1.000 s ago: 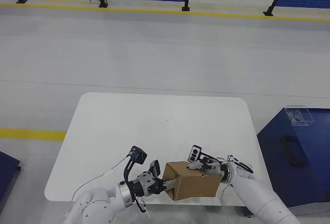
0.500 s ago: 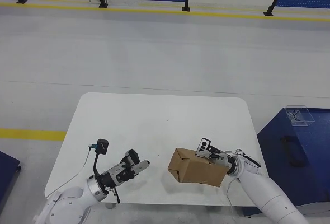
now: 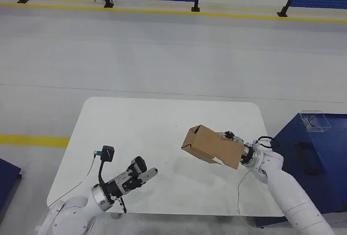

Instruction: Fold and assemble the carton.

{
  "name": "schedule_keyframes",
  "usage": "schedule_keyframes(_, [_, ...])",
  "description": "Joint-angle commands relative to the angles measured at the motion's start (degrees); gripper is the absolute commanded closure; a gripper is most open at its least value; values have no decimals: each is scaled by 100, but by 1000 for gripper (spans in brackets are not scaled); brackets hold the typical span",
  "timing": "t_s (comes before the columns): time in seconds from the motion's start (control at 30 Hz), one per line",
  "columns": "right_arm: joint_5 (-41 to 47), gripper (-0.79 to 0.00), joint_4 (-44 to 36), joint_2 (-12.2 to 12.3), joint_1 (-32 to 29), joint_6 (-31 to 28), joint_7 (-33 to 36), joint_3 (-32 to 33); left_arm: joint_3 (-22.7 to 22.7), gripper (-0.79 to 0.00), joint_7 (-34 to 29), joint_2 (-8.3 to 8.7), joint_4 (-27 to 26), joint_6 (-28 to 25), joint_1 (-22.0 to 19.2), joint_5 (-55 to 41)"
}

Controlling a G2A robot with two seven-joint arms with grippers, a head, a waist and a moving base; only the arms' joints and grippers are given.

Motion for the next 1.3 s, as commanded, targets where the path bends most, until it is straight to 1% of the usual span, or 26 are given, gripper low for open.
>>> schedule_keyframes(0.0, [1254, 0, -118, 34, -136, 587, -1584, 132, 0, -785, 0, 0, 0, 0, 0, 0])
schedule_keyframes(0.03, [1766, 0, -197, 58, -210, 711, -2247, 162, 0, -785, 0, 0, 0, 0, 0, 0])
schedule_keyframes(0.07, [2351, 0, -260, 85, -302, 685, -2932, 186, 0, -785, 0, 0, 0, 0, 0, 0])
schedule_keyframes(0.13, [3711, 0, -517, 153, -494, 361, -4487, 170, 0, -785, 0, 0, 0, 0, 0, 0])
schedule_keyframes(0.2, [4943, 0, -975, 257, -595, -482, -6182, 278, 0, -785, 0, 0, 0, 0, 0, 0])
schedule_keyframes(0.27, [5959, 0, -1399, 359, -681, -1519, -7643, 499, 0, -785, 0, 0, 0, 0, 0, 0])
schedule_keyframes(0.33, [6542, 0, -1596, 431, -743, -2440, -8713, 696, 0, -785, 0, 0, 0, 0, 0, 0])
schedule_keyframes(0.37, [6713, 0, -1623, 452, -749, -2888, -9072, 765, 0, -785, 0, 0, 0, 0, 0, 0])
schedule_keyframes(0.4, [6767, 0, -1654, 464, -739, -3188, -9304, 806, 0, -785, 0, 0, 0, 0, 0, 0])
schedule_keyframes(0.53, [6626, 0, -1574, 477, -745, -3718, -9903, 743, 0, -785, 0, 0, 0, 0, 0, 0])
schedule_keyframes(0.6, [6650, 0, -1492, 464, -753, -3886, -10145, 643, 0, -785, 0, 0, 0, 0, 0, 0])
schedule_keyframes(0.67, [6539, 0, -1465, 449, -722, -3917, -10239, 548, 0, -785, 0, 0, 0, 0, 0, 0])
schedule_keyframes(0.7, [6459, -148, -1452, 437, -711, -3867, -10215, 489, 0, -785, 0, 0, 0, 0, 0, 0])
schedule_keyframes(0.73, [6434, -357, -1414, 421, -700, -3847, -10172, 433, 0, -785, 0, 0, 0, 0, 0, 0])
schedule_keyframes(0.77, [6436, -785, -1394, 402, -679, -3830, -10129, 377, 0, -785, 0, 0, 0, 0, 0, 0])
schedule_keyframes(0.9, [6648, -785, -1390, 332, -579, -3673, -9906, 267, 0, -785, 0, 0, 0, 0, 0, 0])
schedule_keyframes(0.97, [6800, -785, -1432, 322, -567, -3548, -9904, 302, 0, -785, 0, 0, 0, 0, 0, 0])
schedule_keyframes(1.07, [6765, -785, -1563, 353, -616, -3157, -9851, 497, 0, -785, 0, 0, 0, 0, 0, 0])
schedule_keyframes(1.13, [6452, -785, -1678, 393, -696, -2655, -9581, 707, 0, -785, 0, 0, 0, 0, 0, 0])
schedule_keyframes(1.17, [6166, -785, -1709, 415, -745, -2341, -9341, 825, 0, -785, 0, 0, 0, 0, 0, 0])
schedule_keyframes(1.2, [5831, -785, -1772, 430, -788, -1896, -8973, 939, 0, -785, 0, 0, 0, 0, 0, 0])
schedule_keyframes(1.27, [4568, -785, -1828, 461, -859, -934, -8016, 1174, 0, -785, 0, 0, 0, 0, 0, 0])
